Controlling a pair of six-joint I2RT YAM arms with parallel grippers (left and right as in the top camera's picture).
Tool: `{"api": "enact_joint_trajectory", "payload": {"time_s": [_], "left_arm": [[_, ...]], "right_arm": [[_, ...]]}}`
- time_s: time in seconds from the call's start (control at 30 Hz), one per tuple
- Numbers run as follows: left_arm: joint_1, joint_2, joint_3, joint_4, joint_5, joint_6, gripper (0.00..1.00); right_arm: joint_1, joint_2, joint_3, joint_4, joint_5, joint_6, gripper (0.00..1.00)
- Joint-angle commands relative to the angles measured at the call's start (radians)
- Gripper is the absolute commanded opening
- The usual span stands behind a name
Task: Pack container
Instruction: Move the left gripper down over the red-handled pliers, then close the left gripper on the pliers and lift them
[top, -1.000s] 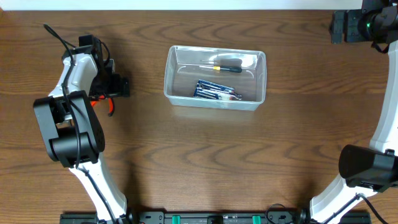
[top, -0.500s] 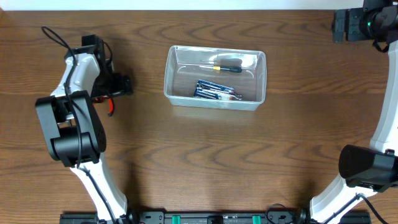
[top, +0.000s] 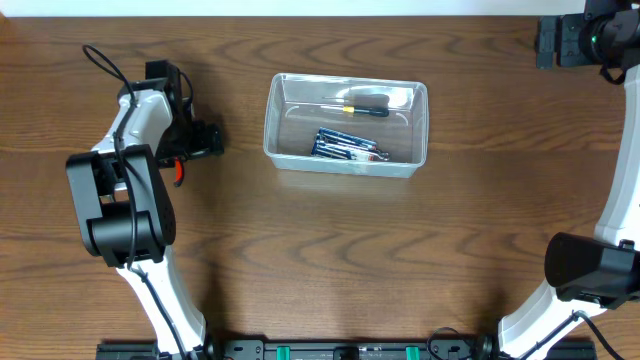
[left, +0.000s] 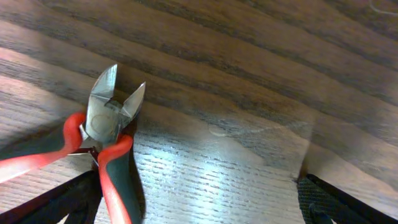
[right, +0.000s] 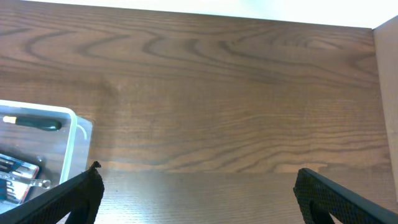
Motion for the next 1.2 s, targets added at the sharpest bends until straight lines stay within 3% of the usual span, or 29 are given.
{"api": "enact_joint_trajectory", "payload": {"time_s": [0.0,0.27,0.53,0.7,0.83,0.97,1.17], "left_arm": [[0.005,0.018,-0.034,0.016,-0.004,-0.012,0.99],[0.005,0.018,-0.062,0.034,-0.004,-0.011,0.98],[0.005,0.018,-0.062,0.033,-0.004,-0.011,0.7],[0.005,0.018,-0.062,0.033,-0.003,-0.011,0.45],[0.004,0.018,-0.062,0.032,-0.003,-0.011,0.41],[0.003,0.018,-0.062,0.029,-0.003,-0.012,0.31],[0.003,0.018,-0.062,0.029,-0.003,-0.012,0.27]], "right_arm": [[-0.007,-0.016,0.006,-0.003,0.011,-0.011,0.99],[-0.007,-0.016,0.006,-0.003,0.011,-0.011,0.99],[-0.007,-0.016,0.006,-0.003,0.011,-0.011,0.99],[-0.007,-0.016,0.006,-0.003,0.011,-0.011,0.99],[-0.007,-0.016,0.006,-0.003,0.011,-0.011,0.99],[-0.007,-0.016,0.006,-0.003,0.011,-0.011,0.99],[-0.007,-0.016,0.006,-0.003,0.011,-0.011,0.99]]}}
